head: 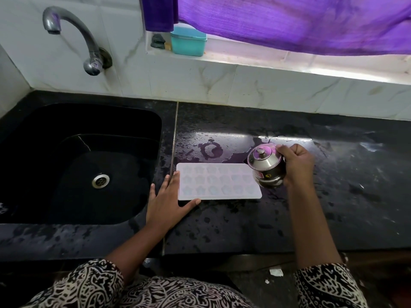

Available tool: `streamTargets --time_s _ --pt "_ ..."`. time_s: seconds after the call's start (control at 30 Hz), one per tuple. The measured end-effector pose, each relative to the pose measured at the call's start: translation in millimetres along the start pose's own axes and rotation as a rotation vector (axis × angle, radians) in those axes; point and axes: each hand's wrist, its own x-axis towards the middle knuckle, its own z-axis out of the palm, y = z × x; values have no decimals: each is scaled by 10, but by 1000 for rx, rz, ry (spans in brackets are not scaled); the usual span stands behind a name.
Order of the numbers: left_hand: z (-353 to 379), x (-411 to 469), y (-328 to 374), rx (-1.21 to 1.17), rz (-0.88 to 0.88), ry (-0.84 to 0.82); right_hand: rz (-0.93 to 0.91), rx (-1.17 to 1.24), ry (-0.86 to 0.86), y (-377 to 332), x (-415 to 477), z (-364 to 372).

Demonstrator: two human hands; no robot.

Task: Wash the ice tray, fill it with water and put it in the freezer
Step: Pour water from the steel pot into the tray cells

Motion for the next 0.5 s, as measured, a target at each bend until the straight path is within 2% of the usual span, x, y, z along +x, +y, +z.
streamTargets --time_s 0.23,0.5 --pt "-13 0 -2 0 -4 -7 -86 -119 8 17 -24 -19" --pt "-23 -8 2 -4 -5 -17 -126 -148 22 -19 -69 -10"
